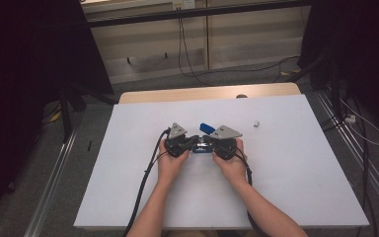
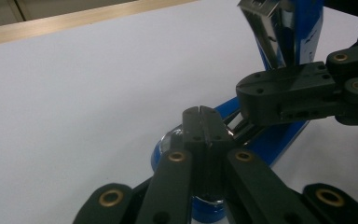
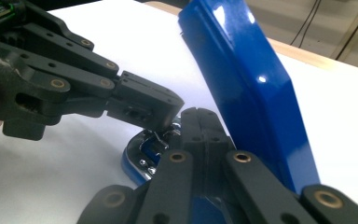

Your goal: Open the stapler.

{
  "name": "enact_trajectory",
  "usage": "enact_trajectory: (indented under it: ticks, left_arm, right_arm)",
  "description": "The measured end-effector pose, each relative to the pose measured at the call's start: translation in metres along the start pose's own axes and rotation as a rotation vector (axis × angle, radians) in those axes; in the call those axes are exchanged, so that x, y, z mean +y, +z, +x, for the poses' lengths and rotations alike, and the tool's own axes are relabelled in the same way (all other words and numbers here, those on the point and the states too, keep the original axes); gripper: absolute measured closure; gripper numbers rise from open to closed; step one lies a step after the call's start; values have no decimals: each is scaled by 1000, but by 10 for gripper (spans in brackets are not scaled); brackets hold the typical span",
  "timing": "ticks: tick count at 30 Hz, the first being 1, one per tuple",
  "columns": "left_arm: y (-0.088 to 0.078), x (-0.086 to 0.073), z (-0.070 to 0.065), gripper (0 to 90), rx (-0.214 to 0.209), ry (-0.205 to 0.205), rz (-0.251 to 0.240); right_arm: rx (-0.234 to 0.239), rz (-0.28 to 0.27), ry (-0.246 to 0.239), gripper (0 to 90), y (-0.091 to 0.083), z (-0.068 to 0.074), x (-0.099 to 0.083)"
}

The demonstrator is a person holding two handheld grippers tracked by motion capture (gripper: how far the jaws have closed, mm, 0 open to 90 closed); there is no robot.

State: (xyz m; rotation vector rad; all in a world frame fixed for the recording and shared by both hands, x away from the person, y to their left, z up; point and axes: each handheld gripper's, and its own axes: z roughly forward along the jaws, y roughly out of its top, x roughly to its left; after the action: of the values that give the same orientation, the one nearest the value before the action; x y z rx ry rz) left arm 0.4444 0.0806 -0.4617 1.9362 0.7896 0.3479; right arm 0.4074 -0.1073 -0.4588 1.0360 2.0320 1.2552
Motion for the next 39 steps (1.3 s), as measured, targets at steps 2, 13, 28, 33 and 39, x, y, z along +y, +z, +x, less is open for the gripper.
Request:
enact_trajectory:
  ticks: [2,13,28,33,39]
  left_arm:
    - [0,0,0,900,0,-1,0]
    - [0,0,-1,900,2,5,-2]
    - [0,0,0,900,-1,1,-1]
    - [0,0,0,900,-2,0,-1]
    - [0,0,0,900,-1,3,-2]
  right_arm:
    - [-4,0,5,900,-1,0,0]
    - [-18,-26,19,900,-5,0,4]
    - [-52,-37,11,900,-14,-3,23]
    - [-64,-34,16,900,-18,-6,23]
    - [-95,-28,9,900,-22,-8,24]
